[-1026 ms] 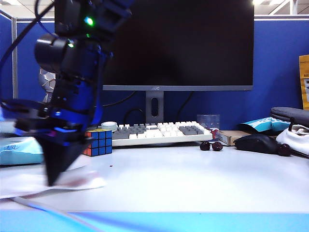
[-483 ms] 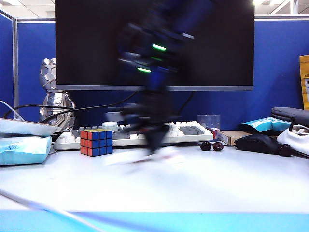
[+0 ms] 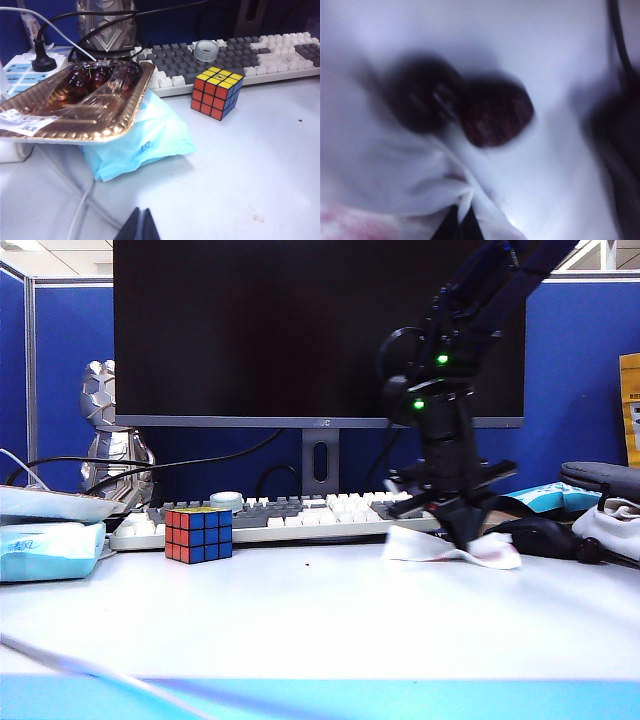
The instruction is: Use the wet wipes on the table to wipe the cherry juice off the table, then put the wipes back on the table.
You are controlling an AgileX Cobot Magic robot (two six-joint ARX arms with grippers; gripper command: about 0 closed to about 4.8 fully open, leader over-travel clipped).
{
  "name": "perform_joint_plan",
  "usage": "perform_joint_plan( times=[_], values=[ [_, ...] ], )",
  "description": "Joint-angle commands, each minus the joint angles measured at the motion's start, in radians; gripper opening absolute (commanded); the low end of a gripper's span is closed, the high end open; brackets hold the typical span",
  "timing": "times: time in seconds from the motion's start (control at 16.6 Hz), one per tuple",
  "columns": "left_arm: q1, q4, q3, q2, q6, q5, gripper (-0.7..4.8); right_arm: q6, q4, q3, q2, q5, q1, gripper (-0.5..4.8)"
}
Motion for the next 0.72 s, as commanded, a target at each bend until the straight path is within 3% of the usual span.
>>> perform_joint_plan(
  times=[0.06, 0.3, 0.42, 0.54, 0.72],
  values=[
    [0.002, -0.011, -0.001, -0.003, -0.004, 0.004, -0.02, -0.037, -0.056, -0.026, 0.042, -0.235, 0.019, -0.01],
    [0.002, -0.011, -0.001, -0.003, -0.004, 0.004, -0.02, -0.202, -0.011, -0.026, 0.042, -0.387, 0.147, -0.01],
    [0.002, -0.011, -0.001, -0.003, -0.003, 0.004, -0.02, -0.246, -0.048, -0.026, 0.042, -0.386, 0.218, -0.01],
    [0.002, -0.011, -0.001, -0.003, -0.004, 0.004, -0.02, -0.256, -0.146, -0.026, 0.042, -0.354, 0.267, -0.01],
    [0.002, -0.011, -0.001, -0.003, -0.003, 0.004, -0.02, -0.182, -0.275, -0.026, 0.042, -0.209, 0.286, -0.01]
  ],
)
